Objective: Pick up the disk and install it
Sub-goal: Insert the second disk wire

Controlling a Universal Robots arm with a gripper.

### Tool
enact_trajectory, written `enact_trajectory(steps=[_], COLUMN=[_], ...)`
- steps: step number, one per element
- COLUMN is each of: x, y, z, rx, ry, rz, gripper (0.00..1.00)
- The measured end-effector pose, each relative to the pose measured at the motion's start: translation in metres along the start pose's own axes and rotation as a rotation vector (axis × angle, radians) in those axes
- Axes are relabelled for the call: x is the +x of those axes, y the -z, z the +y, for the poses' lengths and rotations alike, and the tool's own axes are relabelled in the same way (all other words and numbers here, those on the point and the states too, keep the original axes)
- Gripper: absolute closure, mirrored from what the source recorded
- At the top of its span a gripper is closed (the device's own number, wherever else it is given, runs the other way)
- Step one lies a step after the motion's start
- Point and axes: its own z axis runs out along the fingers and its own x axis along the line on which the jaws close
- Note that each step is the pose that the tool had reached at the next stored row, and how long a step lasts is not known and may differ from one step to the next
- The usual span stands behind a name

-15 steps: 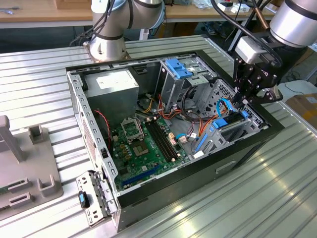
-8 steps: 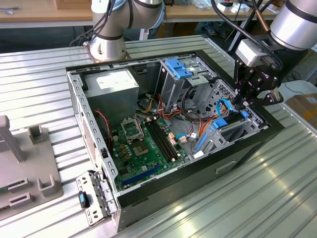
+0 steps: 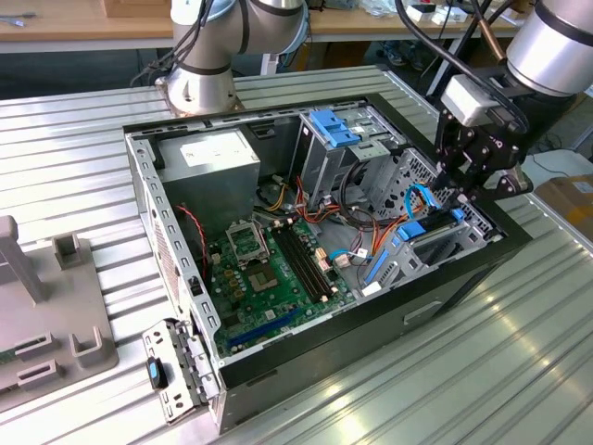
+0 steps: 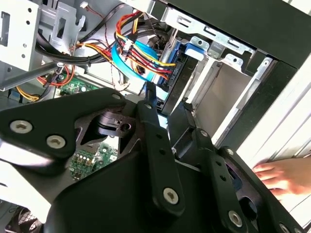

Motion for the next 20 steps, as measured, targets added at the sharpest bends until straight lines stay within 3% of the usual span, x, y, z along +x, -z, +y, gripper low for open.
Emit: enact_trajectory(steps=[6, 9, 20], x=[0.0014, 0.0021, 0.0022], y=[-0.0102, -0.019, -0.0196], z=[0.0002, 0.0003, 0.0003], rx=[0.0001, -0.0001, -0.0001], ry=[0.0, 0.0, 0.0], rz=[0.002, 0.004, 0.0041], gripper=[0.63, 0.63, 0.63])
